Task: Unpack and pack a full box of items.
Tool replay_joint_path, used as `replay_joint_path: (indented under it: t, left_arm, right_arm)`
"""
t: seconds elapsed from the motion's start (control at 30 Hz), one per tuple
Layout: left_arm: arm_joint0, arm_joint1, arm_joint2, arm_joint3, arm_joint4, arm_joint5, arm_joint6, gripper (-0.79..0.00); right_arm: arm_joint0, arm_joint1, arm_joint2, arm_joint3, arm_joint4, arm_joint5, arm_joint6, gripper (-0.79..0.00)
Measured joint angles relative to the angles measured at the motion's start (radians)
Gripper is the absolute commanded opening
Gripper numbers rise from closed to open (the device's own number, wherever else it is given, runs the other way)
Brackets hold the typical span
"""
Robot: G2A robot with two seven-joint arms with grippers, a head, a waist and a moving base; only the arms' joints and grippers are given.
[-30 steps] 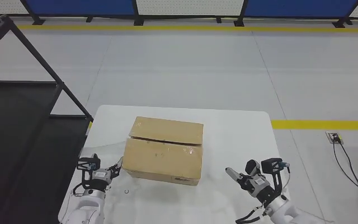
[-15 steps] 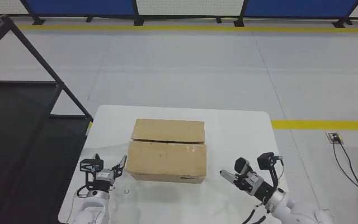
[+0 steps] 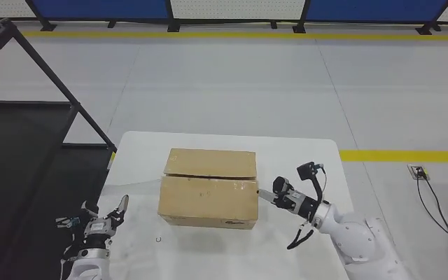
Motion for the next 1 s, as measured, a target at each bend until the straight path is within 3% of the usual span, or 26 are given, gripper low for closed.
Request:
replay_joint_path:
  t: [0.23,0.5,0.67,1.0]
  left_arm:
    - [0.018,-0.001,-0.018,-0.002,-0.004,-0.033,0.005,0.0]
    - [0.009,-0.003,-0.006,-0.012,0.019,-0.053,-0.008,0.0]
    - [-0.002,-0.004,0.004,-0.017,0.038,-0.071,-0.016,0.0]
    - [-0.016,-0.006,0.005,-0.041,0.04,-0.127,0.002,0.0]
  right_arm:
    - [0.108,-0.012,-0.079,0.106,0.093,-0.052,0.059,0.0]
    - [0.132,-0.004,-0.069,0.131,0.291,-0.177,0.193,0.0]
    - [0.091,0.014,-0.022,0.073,0.389,-0.247,0.279,0.0]
    - [-0.116,0.054,0.084,-0.183,0.307,-0.347,0.342,0.0]
